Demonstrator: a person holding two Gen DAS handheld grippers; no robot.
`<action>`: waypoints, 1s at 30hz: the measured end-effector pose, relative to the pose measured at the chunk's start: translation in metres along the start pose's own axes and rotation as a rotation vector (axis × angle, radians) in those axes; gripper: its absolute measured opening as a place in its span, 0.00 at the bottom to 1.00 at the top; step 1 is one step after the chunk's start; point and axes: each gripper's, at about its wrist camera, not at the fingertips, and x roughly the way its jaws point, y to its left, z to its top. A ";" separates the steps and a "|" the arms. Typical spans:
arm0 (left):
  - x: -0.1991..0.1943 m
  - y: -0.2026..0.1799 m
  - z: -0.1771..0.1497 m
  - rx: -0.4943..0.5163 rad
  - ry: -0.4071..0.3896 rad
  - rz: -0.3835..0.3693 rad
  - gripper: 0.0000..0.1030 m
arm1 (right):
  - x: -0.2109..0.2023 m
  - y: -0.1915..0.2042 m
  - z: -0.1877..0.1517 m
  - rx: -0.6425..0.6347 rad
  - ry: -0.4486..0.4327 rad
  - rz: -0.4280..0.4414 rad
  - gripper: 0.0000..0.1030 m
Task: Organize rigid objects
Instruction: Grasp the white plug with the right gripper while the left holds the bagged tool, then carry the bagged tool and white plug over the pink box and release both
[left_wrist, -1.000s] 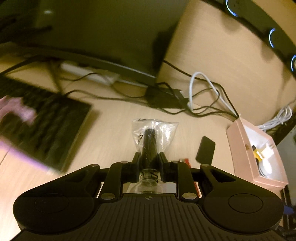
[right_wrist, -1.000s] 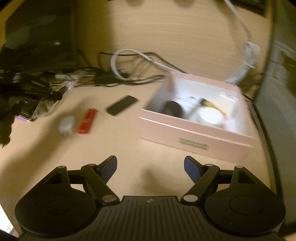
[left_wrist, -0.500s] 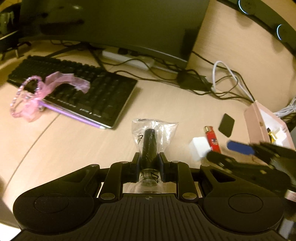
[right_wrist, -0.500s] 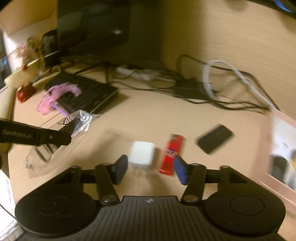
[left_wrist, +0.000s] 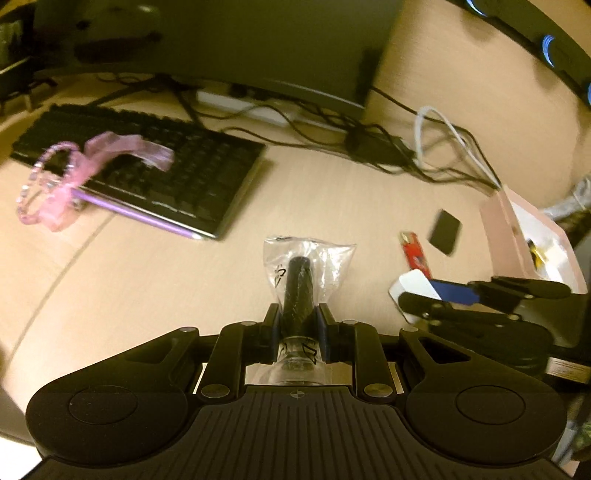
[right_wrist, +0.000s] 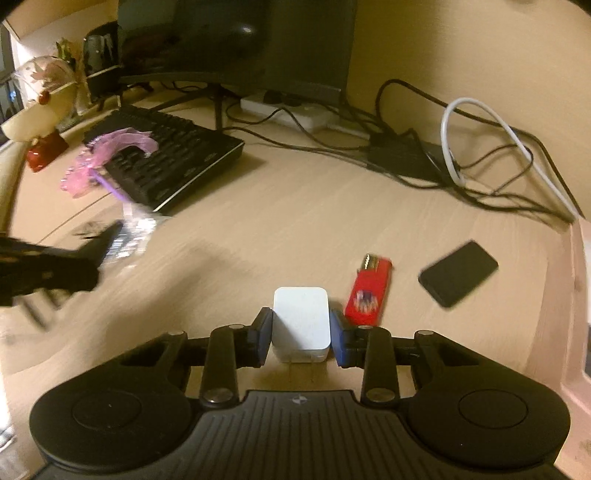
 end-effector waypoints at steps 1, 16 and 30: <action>0.001 -0.005 -0.003 0.014 0.009 -0.015 0.23 | -0.009 -0.003 -0.005 0.010 0.001 0.005 0.31; -0.004 -0.128 0.005 0.351 0.095 -0.429 0.23 | -0.141 -0.090 -0.082 0.267 -0.049 -0.253 0.31; 0.088 -0.297 0.132 0.406 -0.066 -0.482 0.23 | -0.223 -0.122 -0.136 0.483 -0.135 -0.536 0.31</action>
